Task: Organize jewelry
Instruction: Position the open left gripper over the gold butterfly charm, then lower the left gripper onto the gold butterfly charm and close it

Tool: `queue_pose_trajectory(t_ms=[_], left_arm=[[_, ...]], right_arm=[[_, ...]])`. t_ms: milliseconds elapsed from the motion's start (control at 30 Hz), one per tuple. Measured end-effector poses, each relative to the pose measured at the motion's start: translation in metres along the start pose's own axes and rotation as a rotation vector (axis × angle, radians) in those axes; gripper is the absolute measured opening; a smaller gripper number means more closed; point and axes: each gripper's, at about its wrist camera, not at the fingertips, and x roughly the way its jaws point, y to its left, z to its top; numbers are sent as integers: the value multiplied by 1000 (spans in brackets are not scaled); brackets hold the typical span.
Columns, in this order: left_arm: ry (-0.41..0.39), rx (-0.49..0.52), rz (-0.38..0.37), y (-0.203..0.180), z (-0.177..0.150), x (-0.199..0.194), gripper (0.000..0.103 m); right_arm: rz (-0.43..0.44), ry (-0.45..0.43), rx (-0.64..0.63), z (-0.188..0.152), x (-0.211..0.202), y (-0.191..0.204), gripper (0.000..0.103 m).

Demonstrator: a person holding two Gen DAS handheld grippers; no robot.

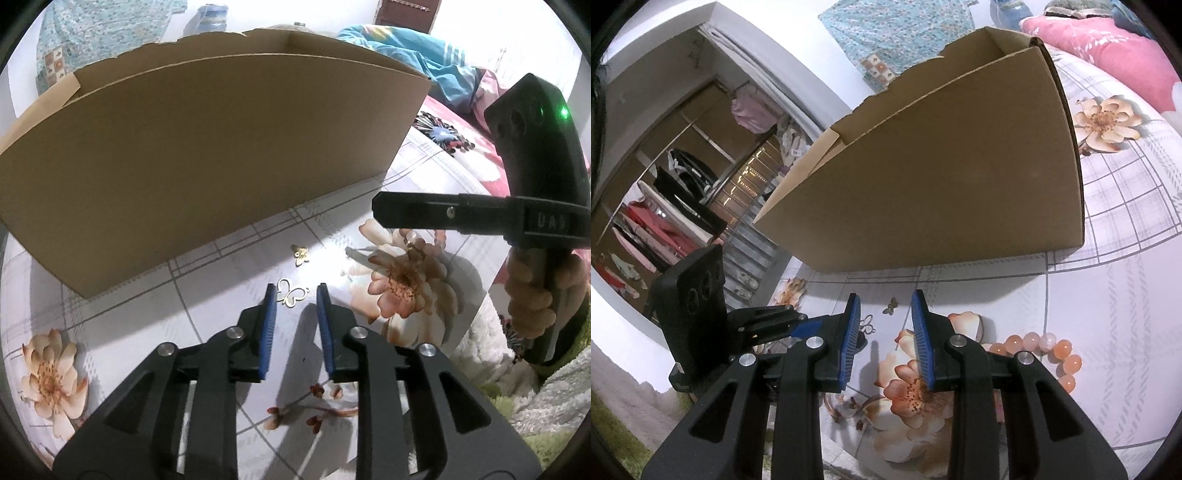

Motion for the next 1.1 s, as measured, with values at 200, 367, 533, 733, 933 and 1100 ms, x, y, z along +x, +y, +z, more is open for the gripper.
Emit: queue_pose_trajectory(t_ms=[200, 367, 533, 733, 933, 1100], left_arm=[[-8, 35, 62, -11, 5, 5, 26], [0, 98, 141, -21, 6, 9, 26], [11, 74, 156, -22, 11, 12, 26], [15, 89, 168, -26, 11, 14, 16], [9, 91, 165, -25, 9, 11, 16], [5, 96, 169, -22, 6, 9, 16]], right_arm=[[3, -4, 2, 1, 0, 1, 29], [6, -5, 5, 0, 0, 2, 29], [9, -9, 6, -1, 0, 2, 29], [12, -15, 4, 0, -2, 2, 29], [12, -19, 4, 0, -4, 0, 29], [12, -18, 1, 0, -4, 0, 29]])
